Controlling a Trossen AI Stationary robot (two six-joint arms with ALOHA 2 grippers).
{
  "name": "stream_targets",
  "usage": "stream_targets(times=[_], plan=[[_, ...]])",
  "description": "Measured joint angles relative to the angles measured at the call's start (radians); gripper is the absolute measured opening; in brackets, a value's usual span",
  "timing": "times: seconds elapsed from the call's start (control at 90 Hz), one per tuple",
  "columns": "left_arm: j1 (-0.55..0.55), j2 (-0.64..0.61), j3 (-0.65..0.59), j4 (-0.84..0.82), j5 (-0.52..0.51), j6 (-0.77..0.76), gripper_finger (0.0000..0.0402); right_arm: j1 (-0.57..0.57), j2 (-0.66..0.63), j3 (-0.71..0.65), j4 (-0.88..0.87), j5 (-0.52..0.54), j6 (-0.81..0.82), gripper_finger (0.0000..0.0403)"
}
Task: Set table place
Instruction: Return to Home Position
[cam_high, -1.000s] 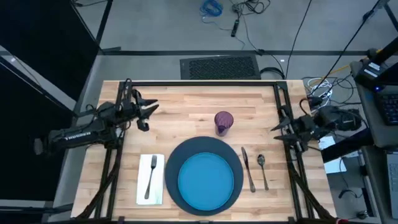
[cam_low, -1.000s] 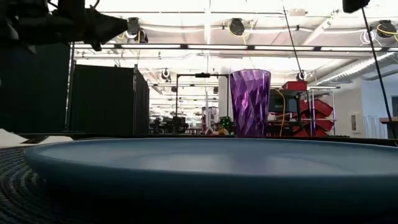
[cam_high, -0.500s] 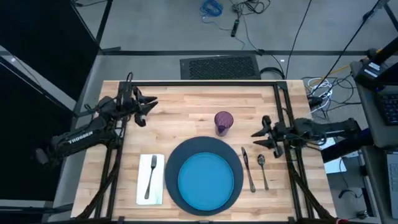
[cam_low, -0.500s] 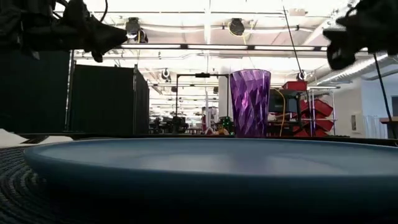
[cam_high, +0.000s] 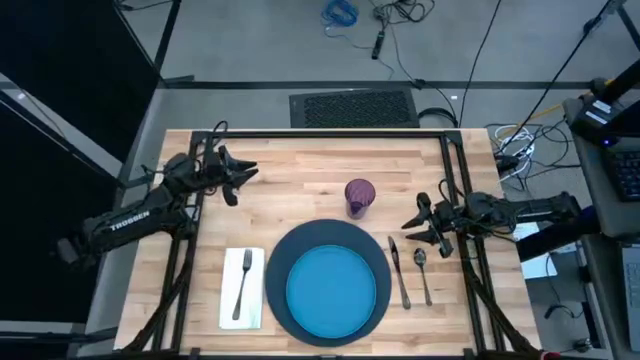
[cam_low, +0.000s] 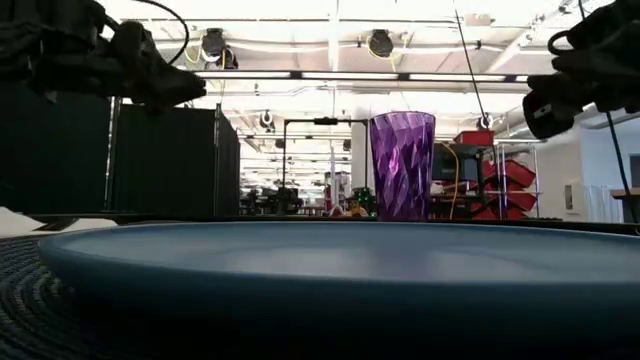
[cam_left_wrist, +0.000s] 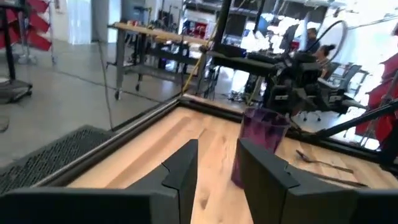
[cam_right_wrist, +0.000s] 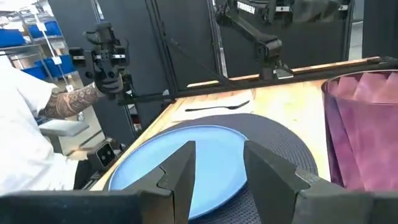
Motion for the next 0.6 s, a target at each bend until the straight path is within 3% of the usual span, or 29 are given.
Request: stream_targets(times=[0.156,0.256,0.356,0.6], plan=[[-0.033,-0.003,-0.074,0.074,-0.132,-0.044,0.0097,0.0,0.0,0.0,0.0,0.002,0.003,0.0123],[-0.084,-0.003,-0.155,0.214,-0.201,-0.129,0.0097,0.0,0.0,0.0,0.0,0.006,0.007,0.0123],[-0.173,-0.005,-0.158,0.268,-0.216,-0.154,0.0097,0.0,0.0,0.0,-0.002,0.03,0.015,0.0123],[-0.443,-0.014,-0.158,0.288,-0.377,-0.045,0.0097,0.0,0.0,0.0,-0.002,0.077,0.015,0.0123]])
